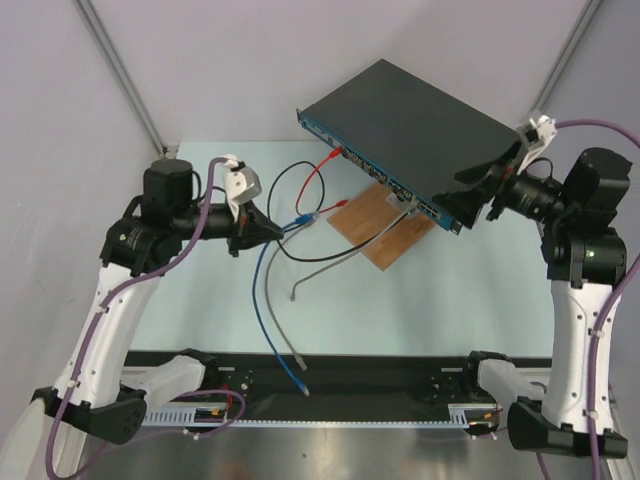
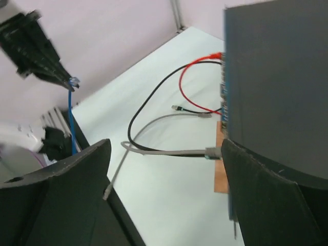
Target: Insert the plug into the switch port
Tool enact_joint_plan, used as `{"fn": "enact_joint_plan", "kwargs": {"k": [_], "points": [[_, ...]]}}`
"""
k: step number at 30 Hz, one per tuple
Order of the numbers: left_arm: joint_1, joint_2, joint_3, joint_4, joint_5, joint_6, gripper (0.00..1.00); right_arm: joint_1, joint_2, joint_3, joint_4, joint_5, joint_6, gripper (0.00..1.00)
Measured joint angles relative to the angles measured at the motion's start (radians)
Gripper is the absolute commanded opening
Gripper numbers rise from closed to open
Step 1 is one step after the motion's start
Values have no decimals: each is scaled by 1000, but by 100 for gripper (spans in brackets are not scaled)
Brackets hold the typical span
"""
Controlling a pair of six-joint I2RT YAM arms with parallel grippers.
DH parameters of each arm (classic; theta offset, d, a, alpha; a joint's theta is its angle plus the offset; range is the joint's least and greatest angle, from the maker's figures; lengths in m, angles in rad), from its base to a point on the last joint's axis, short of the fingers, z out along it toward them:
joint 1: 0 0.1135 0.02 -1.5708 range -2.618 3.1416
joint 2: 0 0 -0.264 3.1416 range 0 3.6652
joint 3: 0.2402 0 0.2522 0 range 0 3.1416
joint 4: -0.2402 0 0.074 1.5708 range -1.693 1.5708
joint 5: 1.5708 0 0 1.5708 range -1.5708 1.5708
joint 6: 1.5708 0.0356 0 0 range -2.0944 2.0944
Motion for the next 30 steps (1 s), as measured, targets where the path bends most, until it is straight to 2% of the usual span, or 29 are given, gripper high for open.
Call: {"fn": "enact_joint_plan", "kwargs": {"k": [6,12,18,22,27,30], "points": [[-112,34,13,-53,24,-86,0,378,-33,14,16,171,-212,91],[-196,37,19,-29,61,-150,0,641,-5,14,1,317,-313,87],[-252,61,-16,49,153,-265,0,856,2,0,-40,447,-511,83],[-285,97,-58,108,219,-356,0,1012,0,0,-78,539,-706,74],[-318,137,-80,150,272,-429,0,1135,-17,-13,-128,630,-911,70],[-325,145,-89,179,298,-464,0,1187,-28,-30,-155,671,-1007,63]]}}
